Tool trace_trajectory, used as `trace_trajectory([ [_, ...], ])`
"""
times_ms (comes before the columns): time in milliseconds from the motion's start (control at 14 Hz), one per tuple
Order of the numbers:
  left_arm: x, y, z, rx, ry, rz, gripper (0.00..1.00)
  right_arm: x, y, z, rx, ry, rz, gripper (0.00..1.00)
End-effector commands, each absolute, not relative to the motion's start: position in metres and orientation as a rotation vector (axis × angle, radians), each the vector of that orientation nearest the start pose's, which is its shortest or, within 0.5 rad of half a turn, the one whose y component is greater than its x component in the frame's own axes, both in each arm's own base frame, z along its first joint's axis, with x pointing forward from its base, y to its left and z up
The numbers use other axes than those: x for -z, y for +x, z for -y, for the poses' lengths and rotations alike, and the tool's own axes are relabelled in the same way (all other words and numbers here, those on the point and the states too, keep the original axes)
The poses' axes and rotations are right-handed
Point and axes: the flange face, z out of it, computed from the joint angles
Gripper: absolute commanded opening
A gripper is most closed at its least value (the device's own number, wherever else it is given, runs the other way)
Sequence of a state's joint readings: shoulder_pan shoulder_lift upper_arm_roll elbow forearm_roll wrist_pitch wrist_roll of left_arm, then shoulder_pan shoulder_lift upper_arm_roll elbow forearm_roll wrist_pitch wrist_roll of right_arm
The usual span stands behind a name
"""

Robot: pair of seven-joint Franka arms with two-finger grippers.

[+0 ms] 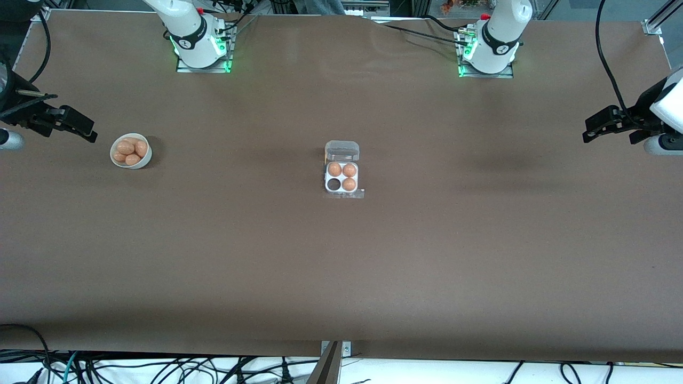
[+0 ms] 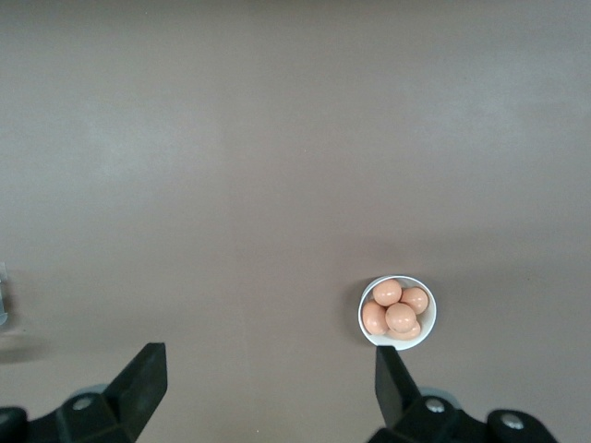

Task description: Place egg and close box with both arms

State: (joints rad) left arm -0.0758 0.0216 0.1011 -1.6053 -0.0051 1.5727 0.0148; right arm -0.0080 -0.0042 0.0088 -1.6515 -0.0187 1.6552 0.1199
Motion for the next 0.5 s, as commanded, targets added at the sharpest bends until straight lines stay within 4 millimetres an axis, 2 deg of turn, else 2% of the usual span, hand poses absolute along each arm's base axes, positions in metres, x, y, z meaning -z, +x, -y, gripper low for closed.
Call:
trace_trajectory([
  [0,-0.601,0.5622,-0.0156,-0.077,-3.122,0.016,1.0,-0.5978,0.5564,0.0034,0.007,-3.161,-0.206,1.0],
  [430,-0.601,0.5622,-0.0165,-0.077,-3.122,0.019,1.0,-0.5977,0.5562,0.0033,0.005,-3.161,-0.184,1.0],
])
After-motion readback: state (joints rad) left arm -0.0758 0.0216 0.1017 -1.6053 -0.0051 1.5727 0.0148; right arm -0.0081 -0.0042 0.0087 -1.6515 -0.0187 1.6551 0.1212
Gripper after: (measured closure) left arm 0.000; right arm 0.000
